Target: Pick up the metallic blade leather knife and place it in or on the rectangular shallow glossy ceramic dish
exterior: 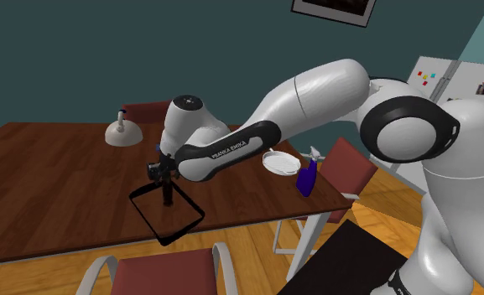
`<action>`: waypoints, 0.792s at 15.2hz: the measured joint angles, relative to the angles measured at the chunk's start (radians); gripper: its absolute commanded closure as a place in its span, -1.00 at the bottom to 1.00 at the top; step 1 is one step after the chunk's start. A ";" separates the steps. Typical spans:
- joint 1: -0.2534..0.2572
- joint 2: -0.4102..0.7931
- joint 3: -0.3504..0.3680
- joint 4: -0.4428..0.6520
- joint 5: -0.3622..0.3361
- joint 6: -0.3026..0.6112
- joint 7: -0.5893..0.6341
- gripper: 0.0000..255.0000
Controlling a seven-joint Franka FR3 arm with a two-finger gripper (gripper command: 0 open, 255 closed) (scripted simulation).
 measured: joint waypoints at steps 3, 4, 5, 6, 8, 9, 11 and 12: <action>0.001 0.008 0.000 -0.002 -0.001 0.010 0.003 1.00; 0.001 0.009 0.000 -0.001 -0.001 0.010 0.003 1.00; 0.001 0.010 0.000 -0.001 -0.001 0.011 0.003 1.00; 0.001 0.010 0.000 -0.001 -0.001 0.011 0.003 1.00; 0.001 0.010 0.000 -0.001 -0.001 0.011 0.003 -1.00; 0.001 0.010 0.000 -0.001 -0.001 0.011 0.003 -1.00; 0.001 0.010 0.000 -0.001 -0.001 0.011 0.003 -1.00; 0.001 0.010 0.000 -0.001 -0.001 0.011 0.003 -1.00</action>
